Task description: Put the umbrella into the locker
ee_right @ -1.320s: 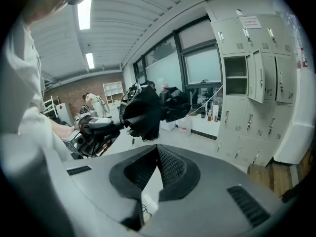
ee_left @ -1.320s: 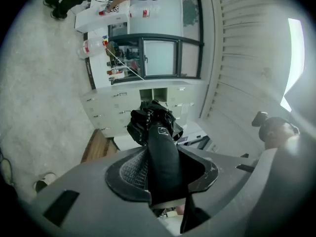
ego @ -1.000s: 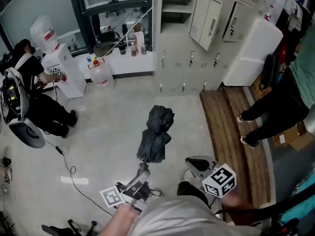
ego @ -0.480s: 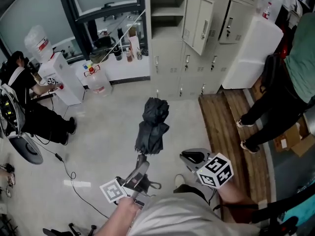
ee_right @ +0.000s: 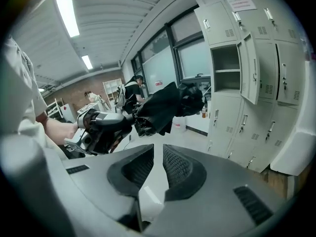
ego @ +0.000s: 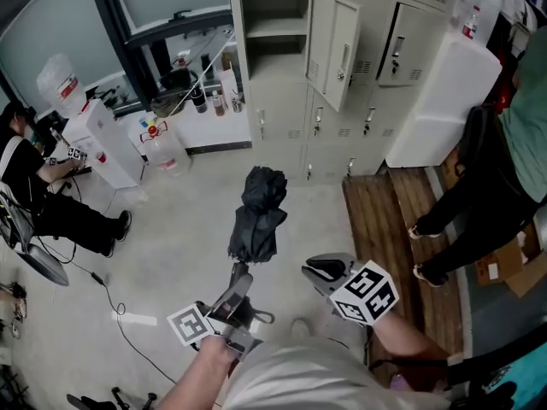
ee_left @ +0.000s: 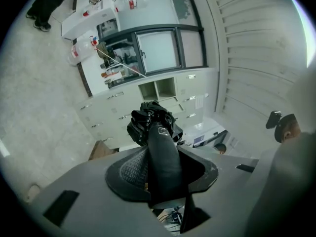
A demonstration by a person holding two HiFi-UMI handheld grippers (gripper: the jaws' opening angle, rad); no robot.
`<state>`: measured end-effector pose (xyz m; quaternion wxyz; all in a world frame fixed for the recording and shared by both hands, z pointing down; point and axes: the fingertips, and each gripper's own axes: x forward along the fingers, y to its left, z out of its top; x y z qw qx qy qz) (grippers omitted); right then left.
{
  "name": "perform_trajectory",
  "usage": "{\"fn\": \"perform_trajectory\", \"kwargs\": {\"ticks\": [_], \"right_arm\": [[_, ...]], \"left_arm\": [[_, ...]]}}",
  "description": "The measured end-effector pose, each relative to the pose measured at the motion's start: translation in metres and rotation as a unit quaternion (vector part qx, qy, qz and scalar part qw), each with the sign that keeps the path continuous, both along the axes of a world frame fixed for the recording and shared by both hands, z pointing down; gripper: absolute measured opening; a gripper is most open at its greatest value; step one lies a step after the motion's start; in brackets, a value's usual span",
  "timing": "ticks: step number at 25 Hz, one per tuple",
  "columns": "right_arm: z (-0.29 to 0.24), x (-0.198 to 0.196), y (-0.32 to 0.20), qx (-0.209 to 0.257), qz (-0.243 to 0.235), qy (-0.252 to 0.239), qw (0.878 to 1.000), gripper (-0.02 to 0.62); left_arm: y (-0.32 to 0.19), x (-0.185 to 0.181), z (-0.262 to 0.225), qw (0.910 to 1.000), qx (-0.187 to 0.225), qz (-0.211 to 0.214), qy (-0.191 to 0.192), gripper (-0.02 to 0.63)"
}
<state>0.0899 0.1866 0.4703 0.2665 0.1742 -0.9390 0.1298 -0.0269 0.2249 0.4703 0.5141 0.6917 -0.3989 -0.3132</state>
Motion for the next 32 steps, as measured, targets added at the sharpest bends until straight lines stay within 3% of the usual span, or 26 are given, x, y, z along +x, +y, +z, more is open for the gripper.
{"fn": "perform_trajectory", "kwargs": {"ticks": [6,12,18,24,32], "right_arm": [[0.018,0.022,-0.05,-0.021,-0.003,0.019,1.0,0.02],[0.027,0.013,-0.112,-0.024,0.015,0.026,0.999,0.02],[0.028,-0.014,-0.176,-0.038,0.048,0.032,0.998,0.02],[0.011,-0.051,-0.251,-0.029,0.08,0.034,0.996,0.02],[0.007,-0.093,-0.303,-0.031,0.086,0.032,0.995,0.02]], "left_arm": [[-0.07,0.022,-0.007,1.0,0.004,-0.005,-0.007,0.163],[-0.151,0.02,-0.006,0.9999,0.005,0.013,0.0,0.163],[-0.238,-0.007,-0.018,0.9995,0.008,0.02,0.021,0.163],[-0.33,-0.048,-0.046,0.9993,0.027,0.024,-0.003,0.163],[-0.43,-0.076,-0.059,0.9986,0.046,0.026,-0.006,0.163]]}}
